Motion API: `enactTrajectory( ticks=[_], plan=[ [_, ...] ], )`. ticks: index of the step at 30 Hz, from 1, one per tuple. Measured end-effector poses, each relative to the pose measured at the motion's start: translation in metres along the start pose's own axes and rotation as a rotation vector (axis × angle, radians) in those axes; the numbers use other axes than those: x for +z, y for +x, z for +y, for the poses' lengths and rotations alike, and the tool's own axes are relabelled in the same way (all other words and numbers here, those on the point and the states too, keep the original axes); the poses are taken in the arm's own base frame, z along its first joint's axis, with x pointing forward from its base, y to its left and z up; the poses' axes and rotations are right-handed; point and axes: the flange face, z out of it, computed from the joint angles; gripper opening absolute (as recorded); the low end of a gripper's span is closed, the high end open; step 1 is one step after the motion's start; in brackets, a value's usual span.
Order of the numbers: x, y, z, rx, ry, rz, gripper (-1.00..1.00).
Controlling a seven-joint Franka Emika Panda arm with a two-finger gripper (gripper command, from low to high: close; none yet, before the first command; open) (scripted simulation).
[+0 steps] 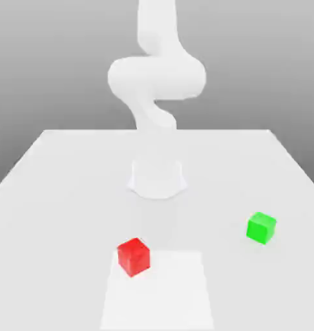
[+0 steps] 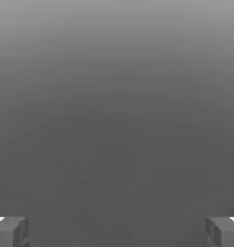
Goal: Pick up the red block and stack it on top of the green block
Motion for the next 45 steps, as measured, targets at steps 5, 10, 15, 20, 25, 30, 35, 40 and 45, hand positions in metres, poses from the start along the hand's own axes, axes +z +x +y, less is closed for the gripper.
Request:
enactTrajectory(
  ticks=[5, 10, 15, 20, 25, 30, 35, 40, 45],
  plan=[
    [0.122, -0.025, 0.046, -0.142, -0.108, -0.152, 0.00],
    [0.219, -0.075, 0.108, -0.289, -0.200, -0.317, 0.00],
    [0.292, -0.150, 0.188, -0.452, -0.280, -0.515, 0.00],
    [0.338, -0.214, 0.251, -0.560, -0.318, -0.650, 0.00],
    [0.368, -0.237, 0.274, -0.561, -0.323, -0.656, -1.00],
    [0.368, -0.237, 0.274, -0.561, -0.323, -0.658, -1.00],
    [0.354, -0.226, 0.264, -0.562, -0.322, -0.657, -1.00],
    [0.324, -0.218, 0.236, -0.603, -0.306, -0.667, -1.00],
    [0.307, -0.284, 0.155, -0.919, -0.184, -0.729, -1.00]
  ],
)
